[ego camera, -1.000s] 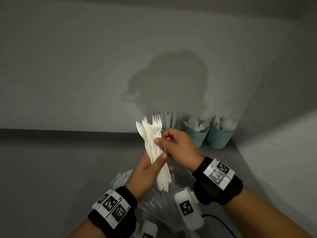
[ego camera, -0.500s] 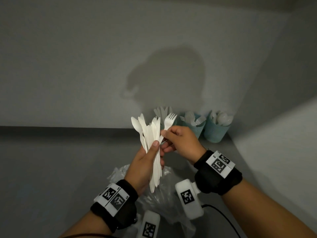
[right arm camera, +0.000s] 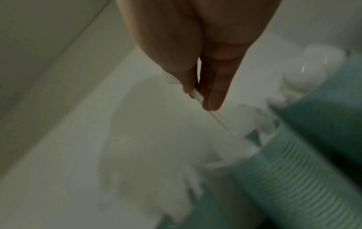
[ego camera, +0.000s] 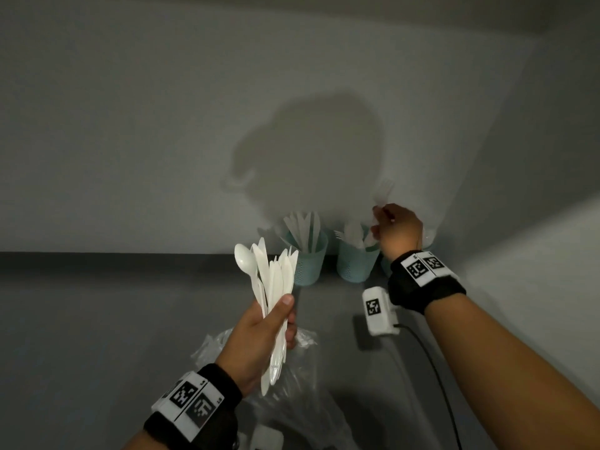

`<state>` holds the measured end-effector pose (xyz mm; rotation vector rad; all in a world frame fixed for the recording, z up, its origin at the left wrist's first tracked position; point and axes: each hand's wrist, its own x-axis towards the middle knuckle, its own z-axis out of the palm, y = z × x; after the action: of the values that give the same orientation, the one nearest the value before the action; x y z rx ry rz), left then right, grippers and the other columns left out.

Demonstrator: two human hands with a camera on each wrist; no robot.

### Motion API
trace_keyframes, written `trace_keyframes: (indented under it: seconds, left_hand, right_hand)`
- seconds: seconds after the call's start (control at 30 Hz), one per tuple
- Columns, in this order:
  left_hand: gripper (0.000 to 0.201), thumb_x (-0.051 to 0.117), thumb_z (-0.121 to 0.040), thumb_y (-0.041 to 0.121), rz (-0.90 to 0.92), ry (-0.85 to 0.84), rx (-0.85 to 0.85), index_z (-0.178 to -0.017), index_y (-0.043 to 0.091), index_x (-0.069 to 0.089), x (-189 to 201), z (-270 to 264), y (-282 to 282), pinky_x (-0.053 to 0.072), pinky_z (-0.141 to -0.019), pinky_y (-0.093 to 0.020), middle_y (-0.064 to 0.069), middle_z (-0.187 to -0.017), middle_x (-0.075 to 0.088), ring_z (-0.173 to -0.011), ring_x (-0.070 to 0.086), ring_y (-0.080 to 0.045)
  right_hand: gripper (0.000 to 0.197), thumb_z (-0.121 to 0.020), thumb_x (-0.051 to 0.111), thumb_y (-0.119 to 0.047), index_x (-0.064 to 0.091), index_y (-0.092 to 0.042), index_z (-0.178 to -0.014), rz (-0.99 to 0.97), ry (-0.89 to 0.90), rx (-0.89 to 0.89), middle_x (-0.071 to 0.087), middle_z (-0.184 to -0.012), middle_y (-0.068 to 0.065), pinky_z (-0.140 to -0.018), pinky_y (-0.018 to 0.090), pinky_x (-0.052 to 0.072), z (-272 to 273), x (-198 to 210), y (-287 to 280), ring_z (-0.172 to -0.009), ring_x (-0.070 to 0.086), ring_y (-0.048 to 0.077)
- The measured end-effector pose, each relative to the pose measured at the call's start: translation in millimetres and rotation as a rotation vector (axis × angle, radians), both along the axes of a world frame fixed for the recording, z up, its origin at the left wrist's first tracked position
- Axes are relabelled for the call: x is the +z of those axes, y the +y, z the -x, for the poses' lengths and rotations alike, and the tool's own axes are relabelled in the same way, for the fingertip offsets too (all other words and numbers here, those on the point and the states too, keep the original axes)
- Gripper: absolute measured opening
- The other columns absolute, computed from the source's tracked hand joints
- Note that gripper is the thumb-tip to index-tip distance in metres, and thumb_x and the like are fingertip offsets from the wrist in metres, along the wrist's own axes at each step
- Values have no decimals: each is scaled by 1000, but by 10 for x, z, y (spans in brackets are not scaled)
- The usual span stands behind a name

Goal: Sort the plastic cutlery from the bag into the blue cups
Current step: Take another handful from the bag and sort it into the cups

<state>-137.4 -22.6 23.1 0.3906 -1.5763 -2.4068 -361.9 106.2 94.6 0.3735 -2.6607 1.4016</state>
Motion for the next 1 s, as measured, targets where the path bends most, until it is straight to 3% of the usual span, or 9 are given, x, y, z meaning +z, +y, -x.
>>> trace_keyframes:
  seconds: [0.1, 0.2, 0.33, 0.47, 0.67, 0.77, 0.87, 0.93, 1.0]
  left_hand:
    - [18, 54, -94, 25, 18, 10, 18, -100, 8, 53, -9, 8, -58, 44, -51, -24, -2, -68, 51, -53, 46, -13]
    - [21, 54, -93, 26, 40, 12, 34, -99, 7, 54, -24, 18, -109, 45, -52, -23, -3, -68, 51, -54, 46, -13]
    - [20, 54, -93, 27, 57, 11, 41, -96, 7, 53, -41, 46, -149, 45, -53, -23, -4, -68, 50, -54, 47, -12]
    - [21, 54, -92, 28, 36, 15, 57, -94, 7, 53, -54, 76, -158, 45, -52, -25, -4, -68, 50, -54, 47, -13]
    - [23, 54, -93, 31, 17, 26, 82, -95, 8, 54, 10, 92, -180, 44, -52, -25, -2, -67, 50, -55, 47, -12]
    - [22, 52, -94, 32, 28, 32, 107, -91, 9, 54, 63, 73, -169, 43, -54, -25, -1, -66, 50, -55, 46, -12]
    - [24, 52, -93, 33, 7, 39, 124, -86, 10, 53, 103, 69, -125, 42, -53, -24, -2, -65, 49, -55, 45, -12]
    - [30, 52, -91, 36, -3, 63, 109, -92, 6, 55, 115, 66, -68, 46, -54, -23, -2, -66, 53, -59, 50, -14]
    - [36, 49, -93, 34, -52, 94, 77, -108, 3, 59, 117, 56, -8, 55, -66, -27, -10, -81, 63, -76, 63, -21]
  right_hand:
    - [26, -95, 50, -17, 67, 2, -91, -245, 20, -3, 69, -100, 20, -54, 17, 30, 246, -82, 13, -94, 64, 32]
    - [27, -94, 49, -19, 58, -10, -71, -390, 13, 6, 69, -103, 22, -74, 29, 45, 398, -249, -55, -96, 64, 35]
    - [17, -90, 55, -26, 61, -17, -103, -535, -62, -18, 66, -112, 11, -84, 35, 47, 415, -397, -108, -105, 61, 32]
    - [21, -92, 49, -18, 65, -13, -105, -648, -59, -7, 66, -116, 14, -85, 36, 48, 432, -466, -124, -107, 62, 33]
    - [40, -91, 44, -4, 53, -6, -129, -641, -84, 38, 53, -135, 19, -102, 38, 41, 443, -377, -113, -124, 51, 35]
    - [32, -87, 48, -3, 57, -4, -118, -336, 79, -21, 60, -121, 19, -93, 36, 44, 171, -244, -113, -112, 57, 34]
    - [20, -83, 64, -17, 62, -10, -101, -89, 143, 294, 63, -88, 4, -69, 26, 42, -574, -121, -149, -69, 58, 10]
    - [42, -74, 74, -39, 58, -19, -107, -110, -114, 599, 56, -88, -6, -63, 19, 41, -1111, -99, -196, -63, 49, 1]
    - [56, -68, 78, -44, 53, -19, -112, -161, -259, 764, 53, -90, -10, -60, 10, 40, -1417, -169, -229, -66, 49, -3]
